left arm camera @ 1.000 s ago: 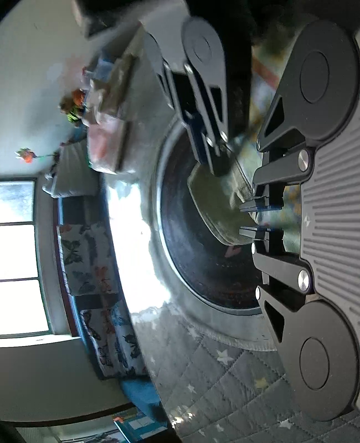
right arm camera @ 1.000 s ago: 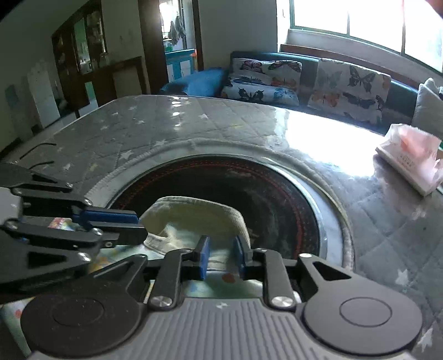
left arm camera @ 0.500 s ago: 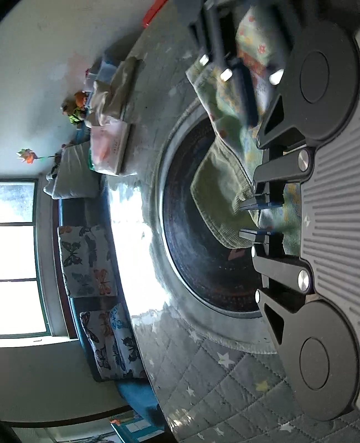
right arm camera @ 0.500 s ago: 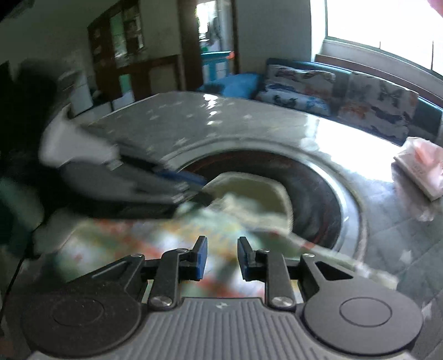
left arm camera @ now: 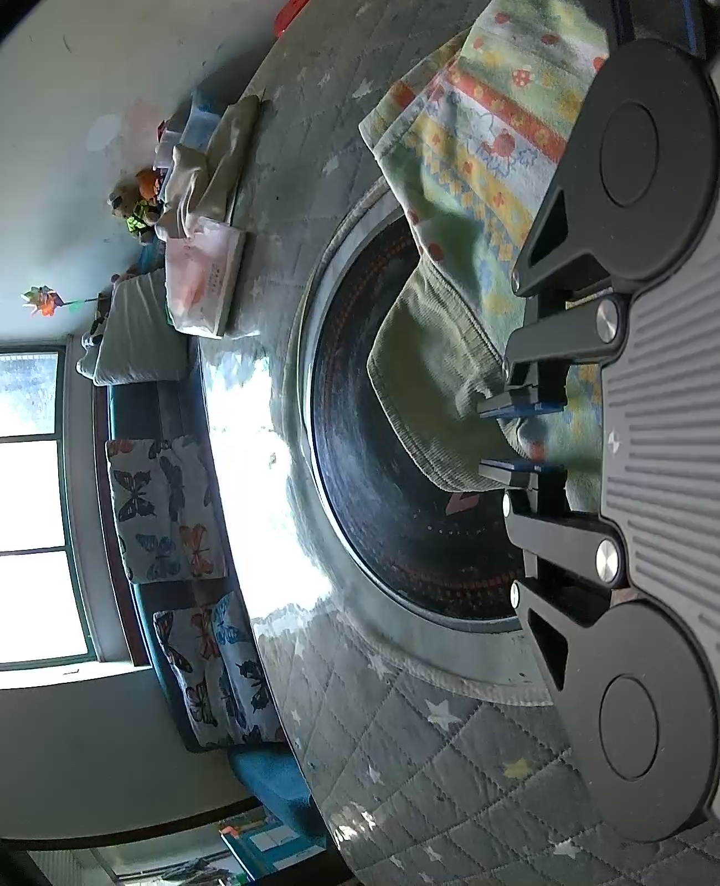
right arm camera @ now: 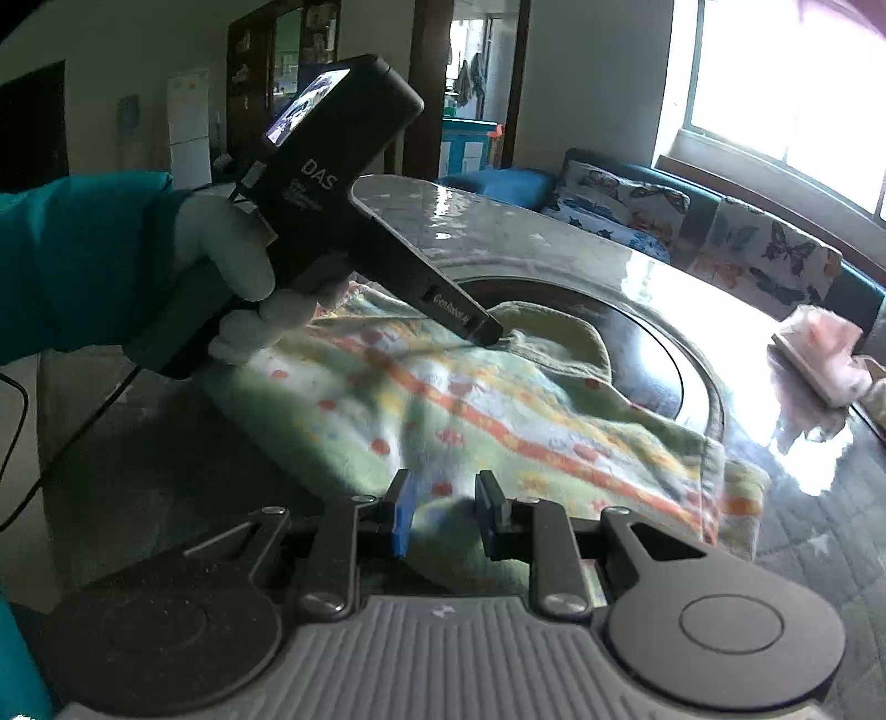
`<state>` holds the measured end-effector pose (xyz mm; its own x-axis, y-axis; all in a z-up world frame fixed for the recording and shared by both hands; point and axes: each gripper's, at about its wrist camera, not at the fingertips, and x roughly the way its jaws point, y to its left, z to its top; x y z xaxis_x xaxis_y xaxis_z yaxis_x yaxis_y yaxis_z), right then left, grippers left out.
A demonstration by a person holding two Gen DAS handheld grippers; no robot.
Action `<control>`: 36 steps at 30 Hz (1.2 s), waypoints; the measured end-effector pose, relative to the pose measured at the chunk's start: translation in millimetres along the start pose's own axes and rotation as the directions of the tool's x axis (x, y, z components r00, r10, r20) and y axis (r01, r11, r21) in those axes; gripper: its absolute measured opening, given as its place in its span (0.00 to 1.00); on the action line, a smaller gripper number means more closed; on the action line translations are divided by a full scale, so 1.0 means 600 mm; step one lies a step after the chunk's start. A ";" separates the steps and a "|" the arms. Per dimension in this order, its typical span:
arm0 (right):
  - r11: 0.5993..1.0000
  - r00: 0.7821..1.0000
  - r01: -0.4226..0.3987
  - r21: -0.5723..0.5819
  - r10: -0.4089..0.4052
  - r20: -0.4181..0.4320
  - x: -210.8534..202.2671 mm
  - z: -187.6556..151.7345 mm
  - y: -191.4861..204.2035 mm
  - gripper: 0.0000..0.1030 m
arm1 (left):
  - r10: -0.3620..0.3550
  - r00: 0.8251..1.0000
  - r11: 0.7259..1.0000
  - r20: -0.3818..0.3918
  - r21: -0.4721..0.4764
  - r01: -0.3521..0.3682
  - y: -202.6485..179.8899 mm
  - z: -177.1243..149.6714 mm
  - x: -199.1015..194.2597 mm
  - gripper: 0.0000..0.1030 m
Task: Fold clothes
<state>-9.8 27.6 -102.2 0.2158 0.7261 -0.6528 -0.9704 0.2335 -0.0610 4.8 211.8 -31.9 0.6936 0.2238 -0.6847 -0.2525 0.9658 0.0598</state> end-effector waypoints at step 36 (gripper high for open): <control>0.939 0.988 0.129 0.319 -0.150 0.043 -0.071 -0.083 -0.081 0.54 | -0.014 0.996 0.980 0.091 -0.196 0.031 -0.017 -0.187 -0.209 0.24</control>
<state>23.1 -46.8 -109.0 0.3633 0.7101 -0.6031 -0.8488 0.5192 0.0999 -155.3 158.9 -28.4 0.7555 0.2214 -0.6166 -0.3577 0.9279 -0.1051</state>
